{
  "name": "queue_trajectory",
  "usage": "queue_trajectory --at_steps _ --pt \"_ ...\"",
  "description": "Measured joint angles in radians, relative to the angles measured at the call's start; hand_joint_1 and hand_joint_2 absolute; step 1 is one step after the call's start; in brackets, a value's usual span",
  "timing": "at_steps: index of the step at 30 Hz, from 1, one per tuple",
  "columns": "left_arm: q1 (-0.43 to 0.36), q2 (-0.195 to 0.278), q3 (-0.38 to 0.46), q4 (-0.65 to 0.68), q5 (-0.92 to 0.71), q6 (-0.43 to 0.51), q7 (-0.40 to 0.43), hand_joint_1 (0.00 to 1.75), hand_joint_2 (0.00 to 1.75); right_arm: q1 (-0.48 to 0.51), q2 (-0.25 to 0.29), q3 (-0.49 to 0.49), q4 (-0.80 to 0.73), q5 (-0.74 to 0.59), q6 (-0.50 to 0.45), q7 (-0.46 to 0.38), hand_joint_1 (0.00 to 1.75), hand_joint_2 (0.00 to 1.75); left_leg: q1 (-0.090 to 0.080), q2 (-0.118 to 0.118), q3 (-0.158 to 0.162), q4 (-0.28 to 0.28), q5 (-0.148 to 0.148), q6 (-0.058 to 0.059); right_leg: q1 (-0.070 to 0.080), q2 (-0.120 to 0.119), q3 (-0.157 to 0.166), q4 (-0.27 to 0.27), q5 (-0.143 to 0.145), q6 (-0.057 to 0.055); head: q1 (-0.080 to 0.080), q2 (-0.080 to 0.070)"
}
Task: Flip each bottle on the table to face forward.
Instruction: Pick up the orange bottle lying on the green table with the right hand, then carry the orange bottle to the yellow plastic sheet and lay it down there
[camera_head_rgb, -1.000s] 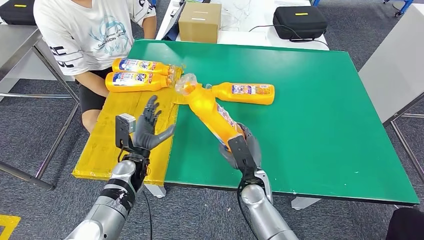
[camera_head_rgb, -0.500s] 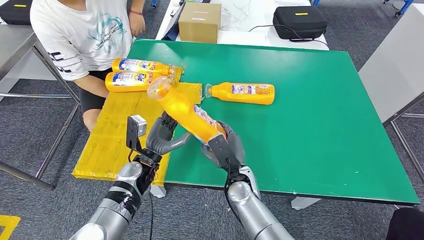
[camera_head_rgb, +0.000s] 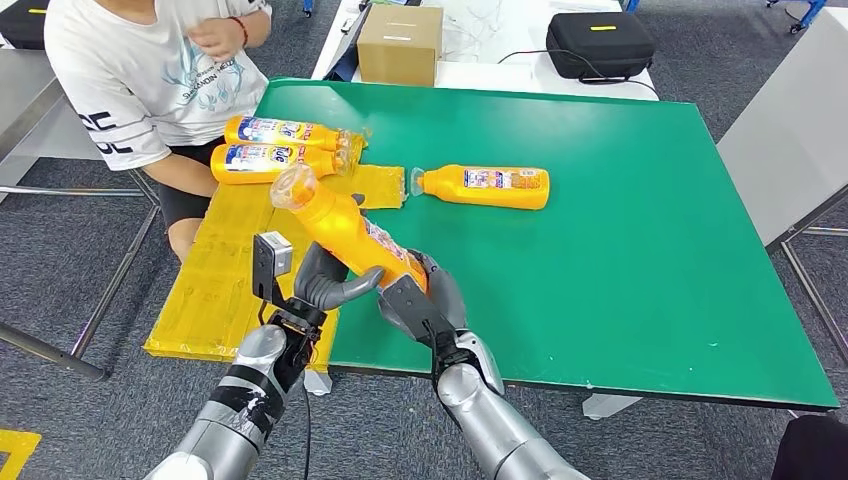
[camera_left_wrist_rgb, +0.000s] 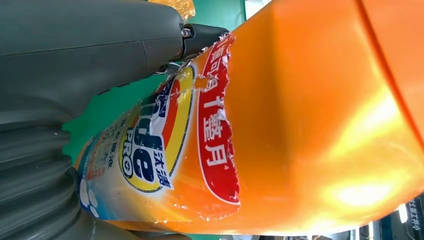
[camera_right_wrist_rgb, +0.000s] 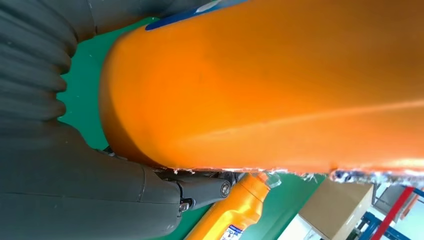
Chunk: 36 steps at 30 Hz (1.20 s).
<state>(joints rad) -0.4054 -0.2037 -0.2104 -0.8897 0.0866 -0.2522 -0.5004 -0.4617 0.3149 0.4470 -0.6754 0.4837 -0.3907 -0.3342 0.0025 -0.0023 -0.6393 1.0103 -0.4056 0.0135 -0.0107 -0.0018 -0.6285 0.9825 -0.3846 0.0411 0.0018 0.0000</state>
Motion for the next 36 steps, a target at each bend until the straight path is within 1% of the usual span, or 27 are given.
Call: queue_trajectory --at_steps 11,12,15,16,19,20,21,23,24,25,36 --pt "0.023 0.001 -0.005 -0.031 0.002 0.001 0.004 0.00 1.75 -0.016 0.007 0.022 0.050 0.031 -0.001 0.027 1.75 1.75 0.000 0.000 0.000 0.000 0.000 0.000 0.000 0.000 0.000 0.000 0.000 0.000 0.000 0.000" --pt "0.023 0.001 -0.005 -0.032 0.003 0.001 0.005 0.35 1.75 -0.017 0.009 0.025 0.052 0.034 0.001 0.029 1.75 1.75 0.000 0.000 0.000 0.000 0.000 0.000 0.000 0.000 0.000 0.000 0.000 0.000 0.000 0.000" --pt "0.024 0.002 -0.004 -0.032 0.007 0.000 0.007 1.66 1.75 -0.018 0.013 0.030 0.059 0.036 0.003 0.030 1.74 1.75 0.000 0.000 0.000 0.000 0.000 0.000 0.000 0.000 0.000 0.000 0.000 0.000 0.000 0.000" --pt "0.025 0.003 -0.004 -0.032 0.007 0.000 0.008 1.75 1.75 -0.018 0.015 0.030 0.061 0.036 0.002 0.030 1.74 1.75 0.000 0.000 0.000 0.000 0.000 0.000 0.000 0.000 0.000 0.000 0.000 0.000 0.000 0.000" --pt "0.026 0.003 -0.004 -0.032 0.008 0.003 0.008 1.75 1.75 -0.018 0.017 0.031 0.064 0.037 -0.007 0.030 1.73 1.75 0.000 0.000 0.000 0.000 0.000 0.000 0.000 0.000 0.000 0.000 0.000 0.000 0.000 0.000" --pt "0.027 0.003 -0.003 -0.033 0.008 0.005 0.006 1.75 1.75 -0.018 0.017 0.031 0.065 0.037 -0.010 0.029 1.58 1.75 0.000 0.000 0.000 0.000 0.000 0.000 0.000 0.000 0.000 0.000 0.000 0.000 0.000 0.000" --pt "0.028 0.003 -0.003 -0.033 0.008 0.008 0.004 1.75 1.75 -0.018 0.017 0.032 0.065 0.036 -0.011 0.028 1.20 1.75 0.000 0.000 0.000 0.000 0.000 0.000 0.000 0.000 0.000 0.000 0.000 0.000 0.000 0.000" --pt "0.031 0.003 -0.002 -0.037 0.006 0.016 -0.001 1.75 1.75 -0.018 0.018 0.033 0.064 0.036 -0.013 0.027 0.34 1.75 0.000 0.000 0.000 0.000 0.000 0.000 0.000 0.000 0.000 0.000 0.000 0.000 0.000 0.000" --pt "0.032 0.003 -0.002 -0.039 0.005 0.021 -0.003 1.75 1.75 -0.017 0.018 0.034 0.063 0.035 -0.014 0.027 0.06 1.75 0.000 0.000 0.000 0.000 0.000 0.000 0.000 0.000 0.000 0.000 0.000 0.000 0.000 0.000" --pt "0.033 0.003 -0.002 -0.040 0.003 0.027 -0.004 1.75 1.75 -0.017 0.019 0.035 0.062 0.036 -0.015 0.026 0.00 1.75 0.000 0.000 0.000 0.000 0.000 0.000 0.000 0.000 0.000 0.000 0.000 0.000 0.000 0.000" --pt "0.033 0.003 0.010 -0.040 -0.035 0.106 -0.013 1.75 1.75 -0.003 0.022 0.039 0.020 0.011 -0.037 0.008 0.00 1.75 0.000 0.000 0.000 0.000 0.000 0.000 0.000 0.000 0.000 0.000 0.000 0.000 0.000 0.000"
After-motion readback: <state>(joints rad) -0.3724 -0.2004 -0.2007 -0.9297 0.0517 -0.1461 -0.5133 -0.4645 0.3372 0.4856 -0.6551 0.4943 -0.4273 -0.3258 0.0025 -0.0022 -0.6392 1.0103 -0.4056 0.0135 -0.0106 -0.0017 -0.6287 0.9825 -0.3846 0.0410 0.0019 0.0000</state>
